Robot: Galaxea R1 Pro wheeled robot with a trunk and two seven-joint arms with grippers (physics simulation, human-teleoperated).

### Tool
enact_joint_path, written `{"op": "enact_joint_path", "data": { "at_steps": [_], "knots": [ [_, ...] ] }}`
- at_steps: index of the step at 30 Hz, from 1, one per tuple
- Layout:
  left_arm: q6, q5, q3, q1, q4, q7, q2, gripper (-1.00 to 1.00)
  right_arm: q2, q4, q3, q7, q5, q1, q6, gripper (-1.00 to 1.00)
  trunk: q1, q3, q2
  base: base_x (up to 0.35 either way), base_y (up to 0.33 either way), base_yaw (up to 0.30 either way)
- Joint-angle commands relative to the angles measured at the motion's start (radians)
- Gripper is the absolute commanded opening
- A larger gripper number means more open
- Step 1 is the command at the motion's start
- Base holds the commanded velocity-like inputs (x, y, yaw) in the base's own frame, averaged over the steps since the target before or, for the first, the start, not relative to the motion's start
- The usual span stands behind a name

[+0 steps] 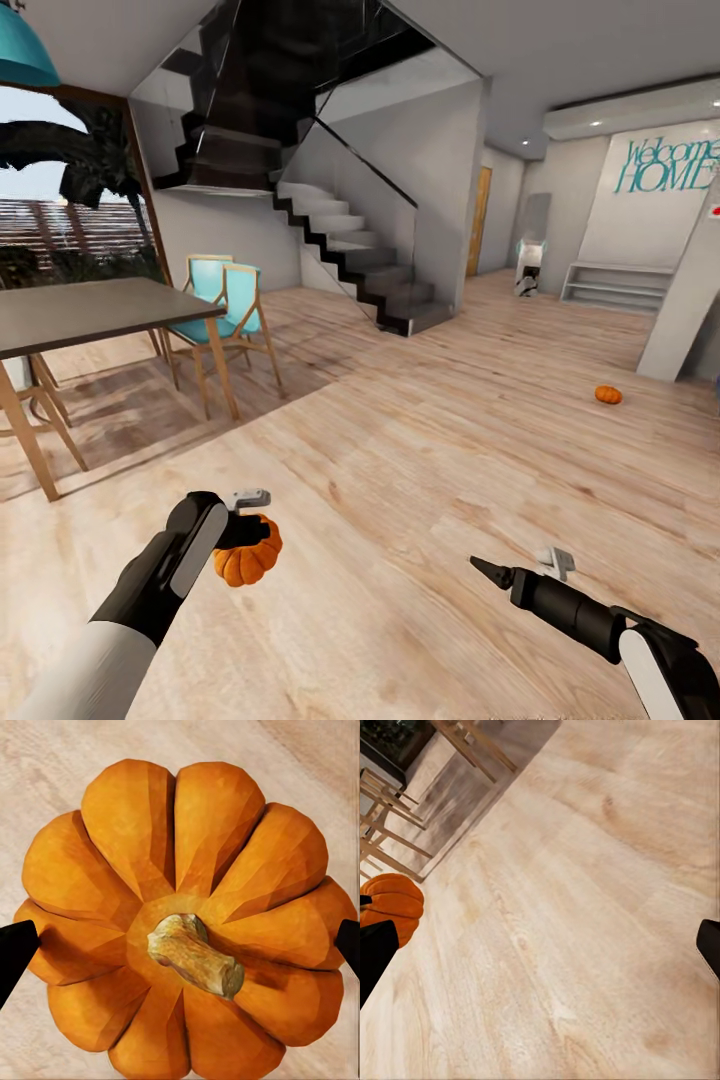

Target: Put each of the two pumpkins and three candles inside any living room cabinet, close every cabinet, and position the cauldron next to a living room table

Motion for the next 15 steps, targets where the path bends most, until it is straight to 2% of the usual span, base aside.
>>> {"op": "enact_joint_path", "data": {
  "at_steps": [1,7,11,15],
  "knots": [
    [0.003,0.007,-0.003,-0.001,-0.001,0.012,0.001,-1.0,0.0,0.0,-0.001,0.002,-0.003,-0.001,0.007,1.0,0.0,-0.001,0.0,0.0,0.0,-0.137],
    [0.003,0.007,-0.003,-0.001,-0.001,0.012,0.001,-1.0,0.001,0.005,-0.001,0.003,-0.003,-0.001,0.002,1.0,0.0,0.0,0.0,0.0,0.0,-0.041],
    [0.003,0.007,-0.004,-0.001,-0.001,0.012,0.002,-1.0,0.0,0.02,-0.001,0.002,-0.003,-0.001,-0.051,1.0,0.0,0.0,0.0,0.0,0.0,-0.004],
    [0.003,0.007,-0.004,-0.001,-0.001,0.013,0.001,-1.0,0.0,0.025,-0.001,0.003,-0.002,-0.001,-0.066,1.0,0.0,0.0,0.0,0.0,0.0,-0.001]
  ]
}}
